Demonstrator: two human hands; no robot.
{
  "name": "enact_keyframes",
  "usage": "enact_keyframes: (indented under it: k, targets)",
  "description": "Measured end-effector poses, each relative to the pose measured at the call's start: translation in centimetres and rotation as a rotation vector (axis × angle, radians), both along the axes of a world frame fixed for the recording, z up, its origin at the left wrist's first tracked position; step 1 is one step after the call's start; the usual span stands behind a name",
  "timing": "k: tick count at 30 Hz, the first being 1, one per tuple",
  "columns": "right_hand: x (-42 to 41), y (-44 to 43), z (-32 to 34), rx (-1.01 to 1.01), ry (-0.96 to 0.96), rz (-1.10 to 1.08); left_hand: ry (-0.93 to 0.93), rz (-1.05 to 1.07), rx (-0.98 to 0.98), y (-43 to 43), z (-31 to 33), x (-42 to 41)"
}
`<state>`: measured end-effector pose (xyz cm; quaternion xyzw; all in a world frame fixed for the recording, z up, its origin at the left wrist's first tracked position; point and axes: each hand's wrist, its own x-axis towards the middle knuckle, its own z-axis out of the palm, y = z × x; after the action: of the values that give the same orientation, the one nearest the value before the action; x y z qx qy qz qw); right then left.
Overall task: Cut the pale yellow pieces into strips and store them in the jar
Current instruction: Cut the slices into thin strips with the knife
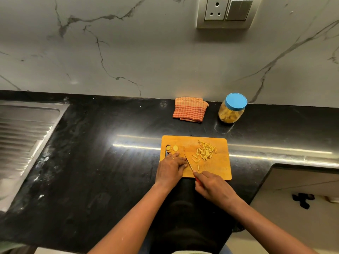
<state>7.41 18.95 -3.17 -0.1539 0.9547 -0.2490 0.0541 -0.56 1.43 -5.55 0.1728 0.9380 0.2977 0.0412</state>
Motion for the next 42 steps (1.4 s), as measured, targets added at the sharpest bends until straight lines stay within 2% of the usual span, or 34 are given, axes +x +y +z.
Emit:
enact_keyframes:
  k: [12, 22, 27, 30, 34, 42]
  targets:
    - [-0.8, 1.6, 0.2, 0.004, 0.066, -0.035, 0.023, 0.013, 0.020, 0.0, 0.0, 0.0]
    - [-0.4, 1.7, -0.5, -0.041, 0.047, -0.053, 0.026, -0.034, -0.014, -0.7, 0.1, -0.1]
    - [-0.6, 3.4, -0.6, -0.028, 0.053, -0.119, 0.251, 0.034, -0.136, -1.3, 1.7, -2.3]
    - [-0.6, 3.2, -0.3, -0.031, 0.066, -0.101, 0.125, 0.069, -0.310, -1.3, 3.1, -4.5]
    - [-0.6, 2.5, -0.3, -0.060, 0.074, -0.091, 0.068, -0.016, -0.512, -1.0, 3.7, -6.2]
    - [-0.7, 1.9, -0.4, -0.090, 0.071, -0.101, 0.004, -0.083, -0.472, -1.2, 3.5, -7.0]
